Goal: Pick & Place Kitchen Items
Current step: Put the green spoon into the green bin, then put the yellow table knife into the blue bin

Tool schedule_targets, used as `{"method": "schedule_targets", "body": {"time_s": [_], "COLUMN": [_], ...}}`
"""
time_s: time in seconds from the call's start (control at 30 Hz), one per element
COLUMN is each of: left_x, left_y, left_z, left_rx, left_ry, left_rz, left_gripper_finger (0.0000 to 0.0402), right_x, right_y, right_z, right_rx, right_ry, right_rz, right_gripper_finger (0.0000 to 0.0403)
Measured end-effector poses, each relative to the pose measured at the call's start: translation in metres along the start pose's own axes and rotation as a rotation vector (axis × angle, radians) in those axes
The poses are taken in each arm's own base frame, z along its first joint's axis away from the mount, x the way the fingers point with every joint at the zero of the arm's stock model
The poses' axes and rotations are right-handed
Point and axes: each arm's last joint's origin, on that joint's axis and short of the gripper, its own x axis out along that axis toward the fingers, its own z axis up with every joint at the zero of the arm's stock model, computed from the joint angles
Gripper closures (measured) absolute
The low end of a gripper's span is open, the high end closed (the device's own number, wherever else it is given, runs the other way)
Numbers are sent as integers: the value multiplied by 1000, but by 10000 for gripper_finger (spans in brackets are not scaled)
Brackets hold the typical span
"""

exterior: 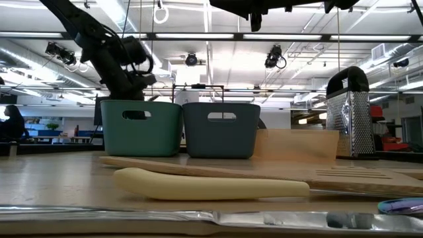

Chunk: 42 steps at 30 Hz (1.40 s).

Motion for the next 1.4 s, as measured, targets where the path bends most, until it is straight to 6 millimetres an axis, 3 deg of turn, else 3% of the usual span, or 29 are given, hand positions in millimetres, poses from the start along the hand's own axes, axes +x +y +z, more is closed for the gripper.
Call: {"method": "schedule_targets", "body": {"time_s": [0.33,0.43,0.7,0.97,1.17,1.4], "left_x": [19,19,19,19,9,-20], "left_y": [7,7,6,4,2,-9], "left_z": [-3,-3,0,3,6,10], "left_rx": [-34,-29,-17,38,109,142], "left_ry": [80,67,40,5,-39,-138], "left_rz": [13,23,26,7,-10,-100], "left_gripper_finger": [363,360,304,304,308,308], "right_x": [0,0,0,0,0,0], "right_y": [0,0,0,0,0,0], "right_z": [0,0,0,-1,-2,-5], "right_rx": [0,0,0,-3,-4,-10], "right_ry": [0,0,0,12,16,46], "right_rz": [0,0,0,-1,-2,-2], "right_gripper_finger": [357,357,357,357,357,357]}}
